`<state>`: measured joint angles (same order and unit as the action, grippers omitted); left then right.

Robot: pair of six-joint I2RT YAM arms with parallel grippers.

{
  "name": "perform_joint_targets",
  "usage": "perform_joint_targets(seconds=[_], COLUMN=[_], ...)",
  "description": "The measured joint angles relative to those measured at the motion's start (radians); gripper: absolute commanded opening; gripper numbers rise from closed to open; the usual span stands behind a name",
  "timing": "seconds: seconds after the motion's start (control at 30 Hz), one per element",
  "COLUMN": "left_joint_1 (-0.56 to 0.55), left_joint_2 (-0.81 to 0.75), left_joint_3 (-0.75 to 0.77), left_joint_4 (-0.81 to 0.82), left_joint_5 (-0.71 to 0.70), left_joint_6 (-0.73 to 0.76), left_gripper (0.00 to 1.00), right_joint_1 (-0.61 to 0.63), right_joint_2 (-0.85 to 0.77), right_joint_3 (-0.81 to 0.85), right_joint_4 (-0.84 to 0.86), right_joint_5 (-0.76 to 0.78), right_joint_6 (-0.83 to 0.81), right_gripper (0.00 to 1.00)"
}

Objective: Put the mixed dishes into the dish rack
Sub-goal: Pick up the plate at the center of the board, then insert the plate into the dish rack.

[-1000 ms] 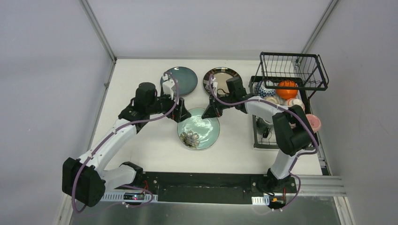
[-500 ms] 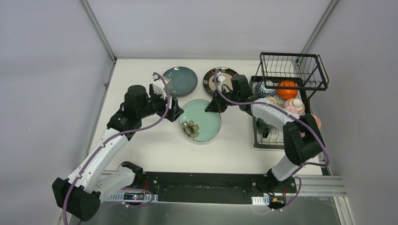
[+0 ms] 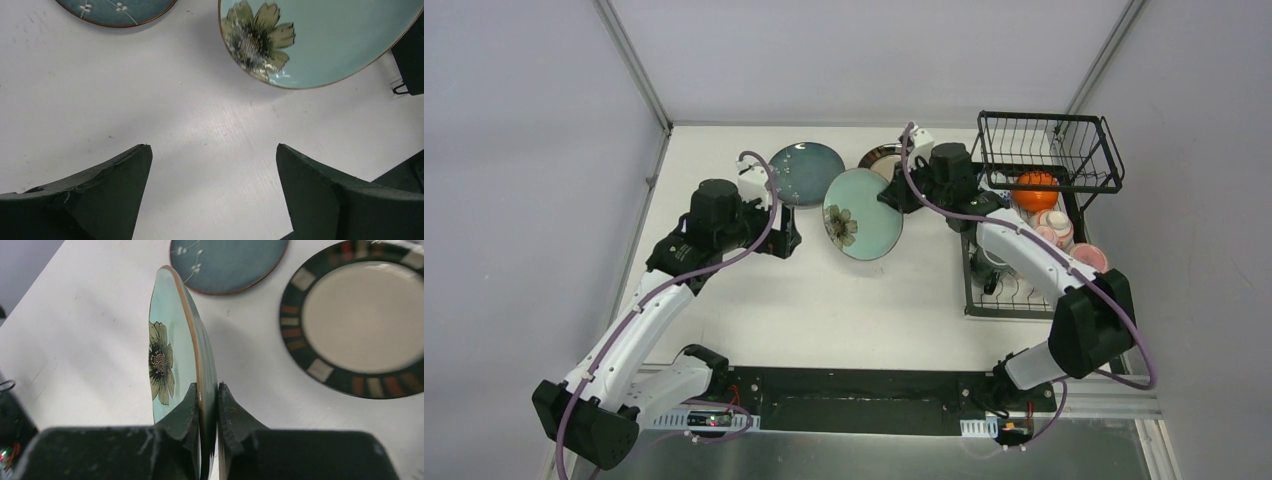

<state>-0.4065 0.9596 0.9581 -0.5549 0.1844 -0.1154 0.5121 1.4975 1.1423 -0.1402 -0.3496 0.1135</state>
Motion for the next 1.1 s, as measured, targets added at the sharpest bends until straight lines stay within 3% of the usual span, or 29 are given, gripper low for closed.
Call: perform_joint_targets(seconds=[0.47,1.1], left_joint_1=[0.0,0.0], left_joint_2=[-0.031,-0.035], left_joint_3=[-0.001,-0.001], left_joint_4=[-0.064,-0.066], left_joint_5=[0.031,0.052], left_joint_6=[0.009,0.009], left_gripper=[0.99,0.99], right_joint_1=[-0.032,-0.299], right_joint_2=[-0.128,-0.129], right_joint_3=[0.2,0.396], right_joint_4=[-0.029,0.016], right_joint_5=[0.489,0.606], right_joint_6=[-0.18,-0.451], right_gripper=[0.0,0.0])
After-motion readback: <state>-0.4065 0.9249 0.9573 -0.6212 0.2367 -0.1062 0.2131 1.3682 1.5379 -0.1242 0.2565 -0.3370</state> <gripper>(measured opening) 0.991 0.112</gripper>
